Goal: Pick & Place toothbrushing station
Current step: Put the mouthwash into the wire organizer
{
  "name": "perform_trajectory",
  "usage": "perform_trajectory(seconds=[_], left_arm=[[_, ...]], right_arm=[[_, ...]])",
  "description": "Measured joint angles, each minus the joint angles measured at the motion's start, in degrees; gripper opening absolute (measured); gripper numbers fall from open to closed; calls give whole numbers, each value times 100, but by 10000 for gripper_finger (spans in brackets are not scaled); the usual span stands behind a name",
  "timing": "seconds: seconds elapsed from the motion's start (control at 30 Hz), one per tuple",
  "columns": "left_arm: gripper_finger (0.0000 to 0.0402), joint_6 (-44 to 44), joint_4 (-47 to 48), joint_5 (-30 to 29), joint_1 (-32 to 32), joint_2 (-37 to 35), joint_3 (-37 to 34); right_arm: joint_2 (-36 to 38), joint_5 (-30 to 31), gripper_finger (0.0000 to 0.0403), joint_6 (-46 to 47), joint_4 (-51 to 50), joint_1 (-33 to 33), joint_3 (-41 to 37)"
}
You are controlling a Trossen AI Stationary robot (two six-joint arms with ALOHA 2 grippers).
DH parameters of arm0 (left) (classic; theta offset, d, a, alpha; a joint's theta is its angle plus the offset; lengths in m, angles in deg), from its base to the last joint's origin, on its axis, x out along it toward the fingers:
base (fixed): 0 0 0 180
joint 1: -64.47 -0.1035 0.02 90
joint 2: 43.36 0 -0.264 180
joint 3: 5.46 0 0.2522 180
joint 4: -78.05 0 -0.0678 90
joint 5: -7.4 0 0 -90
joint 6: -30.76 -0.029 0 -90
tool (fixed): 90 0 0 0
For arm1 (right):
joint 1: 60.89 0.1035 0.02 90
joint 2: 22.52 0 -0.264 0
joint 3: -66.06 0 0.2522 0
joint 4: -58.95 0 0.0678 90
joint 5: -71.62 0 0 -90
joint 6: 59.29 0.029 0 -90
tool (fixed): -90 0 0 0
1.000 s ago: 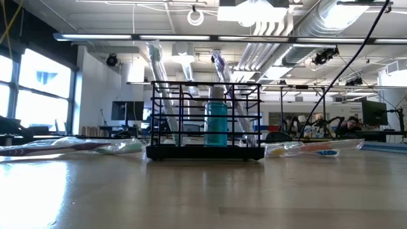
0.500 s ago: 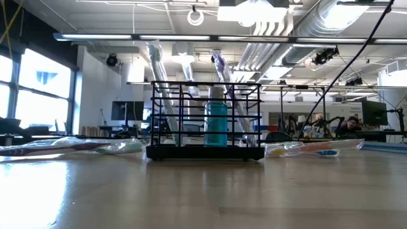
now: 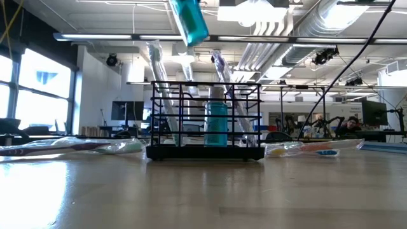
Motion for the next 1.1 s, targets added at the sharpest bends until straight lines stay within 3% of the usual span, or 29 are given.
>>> perform_trajectory(seconds=[0.4,1.1], left_arm=[[85,-443,131,158,-712,325,0],[85,-541,263,183,-712,479,-7]], right_arm=[[62,74,309,-271,-307,-3,-7],[737,-247,309,665,-2033,-3,-6]])
